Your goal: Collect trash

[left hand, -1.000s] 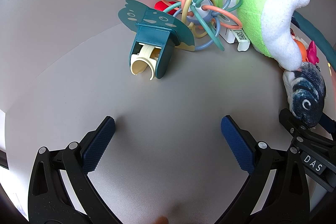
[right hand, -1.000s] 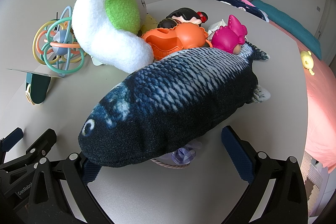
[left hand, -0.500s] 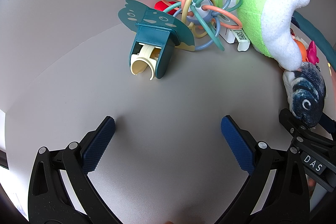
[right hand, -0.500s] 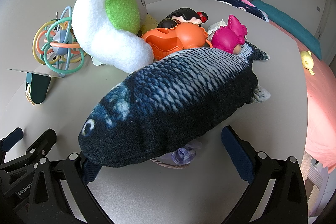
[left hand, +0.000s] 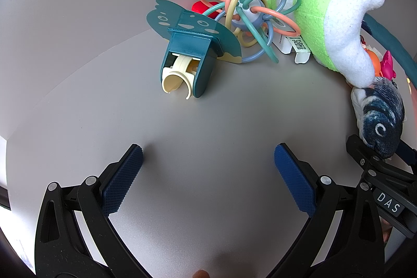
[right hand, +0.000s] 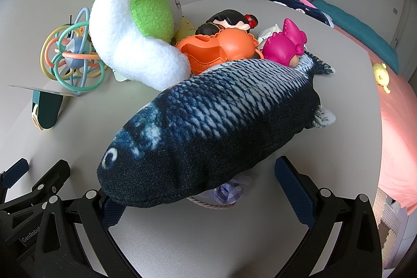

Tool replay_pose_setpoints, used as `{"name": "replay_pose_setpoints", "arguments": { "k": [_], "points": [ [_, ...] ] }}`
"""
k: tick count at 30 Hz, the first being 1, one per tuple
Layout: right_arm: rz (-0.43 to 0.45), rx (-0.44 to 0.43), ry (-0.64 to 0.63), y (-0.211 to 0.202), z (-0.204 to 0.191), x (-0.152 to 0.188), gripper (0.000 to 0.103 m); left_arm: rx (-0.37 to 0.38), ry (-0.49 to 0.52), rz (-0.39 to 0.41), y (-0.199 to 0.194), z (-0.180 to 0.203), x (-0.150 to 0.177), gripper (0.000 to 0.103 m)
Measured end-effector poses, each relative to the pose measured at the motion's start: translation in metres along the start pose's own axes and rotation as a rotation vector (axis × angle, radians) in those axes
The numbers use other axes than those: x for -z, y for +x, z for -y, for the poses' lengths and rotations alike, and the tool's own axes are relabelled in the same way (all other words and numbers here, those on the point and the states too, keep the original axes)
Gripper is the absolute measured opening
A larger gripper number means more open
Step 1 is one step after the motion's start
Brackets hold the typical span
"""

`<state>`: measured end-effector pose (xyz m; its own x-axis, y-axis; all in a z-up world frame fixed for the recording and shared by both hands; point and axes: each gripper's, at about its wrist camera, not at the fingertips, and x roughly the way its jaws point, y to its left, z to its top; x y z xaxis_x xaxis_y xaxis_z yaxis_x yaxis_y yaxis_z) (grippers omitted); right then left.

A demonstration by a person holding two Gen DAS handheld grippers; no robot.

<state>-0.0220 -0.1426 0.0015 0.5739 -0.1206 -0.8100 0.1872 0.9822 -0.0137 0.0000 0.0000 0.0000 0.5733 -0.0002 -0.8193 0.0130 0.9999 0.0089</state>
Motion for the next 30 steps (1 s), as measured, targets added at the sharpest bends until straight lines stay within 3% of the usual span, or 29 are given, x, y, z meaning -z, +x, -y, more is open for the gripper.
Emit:
{"name": "replay_pose_setpoints", "arguments": {
  "k": [30],
  "points": [
    [0.000, -0.014, -0.015, 0.0028, -0.0002, -0.0012, 0.101, 0.000, 0.000, 0.000, 0.0000, -0.0001, 0.0000, 0.097]
  ]
}}
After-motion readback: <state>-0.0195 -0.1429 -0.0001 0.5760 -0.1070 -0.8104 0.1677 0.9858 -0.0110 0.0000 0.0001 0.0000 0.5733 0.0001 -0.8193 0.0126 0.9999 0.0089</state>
